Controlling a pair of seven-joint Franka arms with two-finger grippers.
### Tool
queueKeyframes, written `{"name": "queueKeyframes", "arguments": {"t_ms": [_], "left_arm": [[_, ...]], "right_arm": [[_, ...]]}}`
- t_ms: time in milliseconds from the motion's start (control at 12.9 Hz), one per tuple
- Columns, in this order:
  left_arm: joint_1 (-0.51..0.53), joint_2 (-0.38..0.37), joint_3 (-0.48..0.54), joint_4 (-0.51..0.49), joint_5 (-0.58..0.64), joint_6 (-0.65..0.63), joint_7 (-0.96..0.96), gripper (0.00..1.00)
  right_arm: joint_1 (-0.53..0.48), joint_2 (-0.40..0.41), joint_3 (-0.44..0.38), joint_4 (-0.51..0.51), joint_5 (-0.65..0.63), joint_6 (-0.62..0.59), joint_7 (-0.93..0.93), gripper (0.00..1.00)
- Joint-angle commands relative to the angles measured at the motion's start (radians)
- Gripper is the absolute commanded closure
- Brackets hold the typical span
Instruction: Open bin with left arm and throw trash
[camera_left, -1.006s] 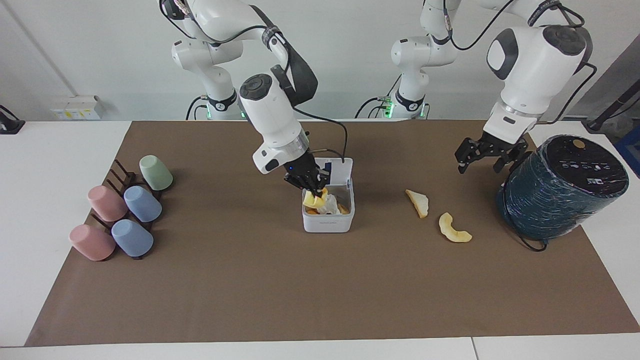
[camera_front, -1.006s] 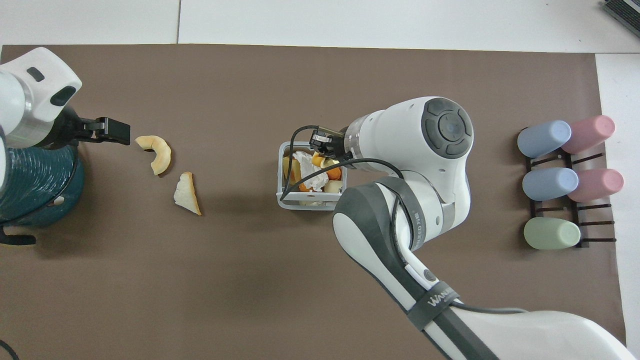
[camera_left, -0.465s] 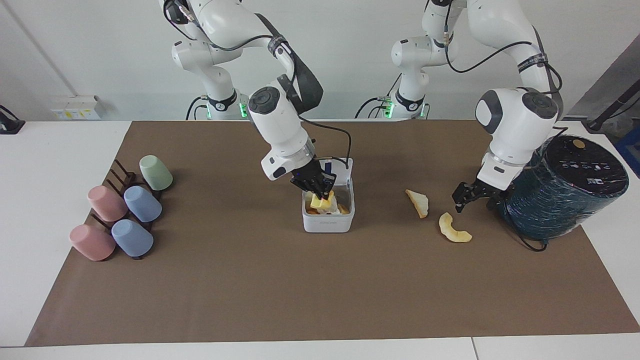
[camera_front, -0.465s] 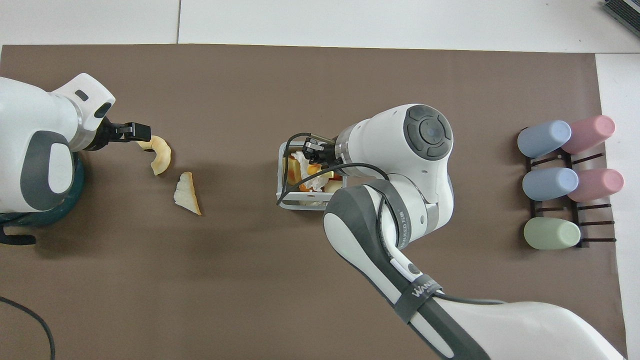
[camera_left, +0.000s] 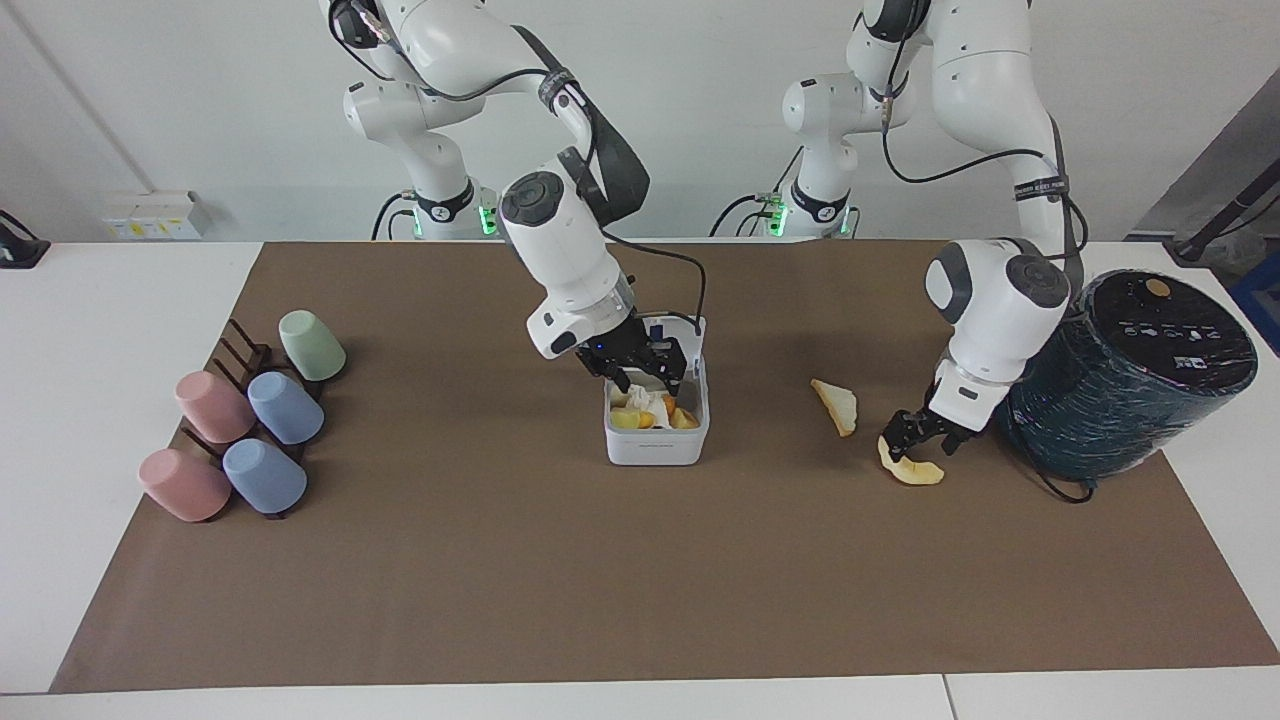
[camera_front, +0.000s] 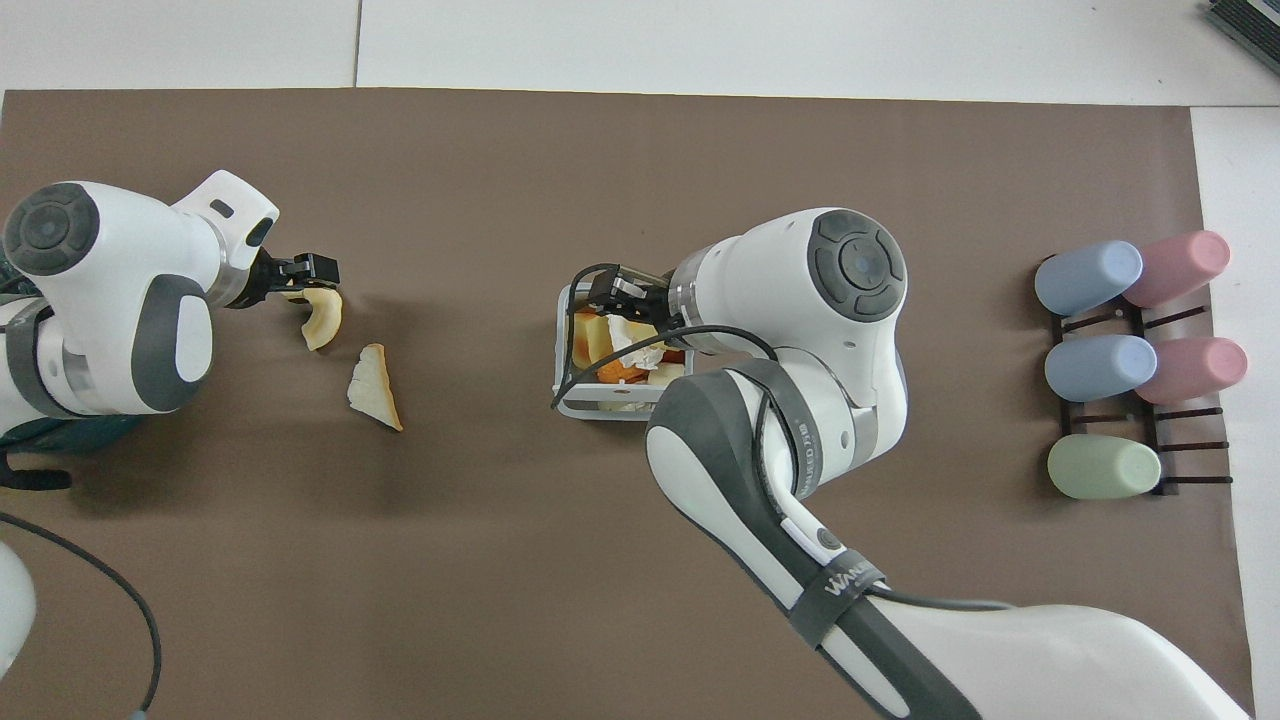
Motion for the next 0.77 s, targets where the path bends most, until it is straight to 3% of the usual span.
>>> {"name": "queueKeyframes", "arguments": {"t_ms": [0,155,310,387,542,697], "left_arm": [[0.006,0.016,-0.003,-0.042,0.014,0.064,-0.079,0.1],[-0.001,0.015,-0.003,-0.078,0.014,0.098,-0.154,0.14],[-0.005,0.016,-0.003,-0.081,0.014,0.101,-0.185,0.26],[-0.005,0.015,-0.003,-0.081,0.014,0.1,-0.186,0.39],[-0.005,0.016,-0.003,-0.066,0.012,0.084,-0.194,0.75],[-0.004,0.019,-0.003,-0.011,0.012,0.029,-0.196,0.98]], "right_arm": [[-0.032,-0.016,-0.009,0.03,-0.045,0.014,-0.023,0.0],[-0.072,-0.016,-0.01,0.058,-0.128,0.014,-0.063,0.0],[-0.109,-0.027,-0.013,0.061,-0.218,-0.002,-0.096,0.0],[-0.133,-0.036,-0.012,0.061,-0.292,-0.015,-0.106,0.0],[-0.185,-0.062,-0.01,0.061,-0.344,-0.08,-0.135,0.0],[-0.25,-0.1,-0.01,0.061,-0.345,-0.177,-0.237,0.0]]}}
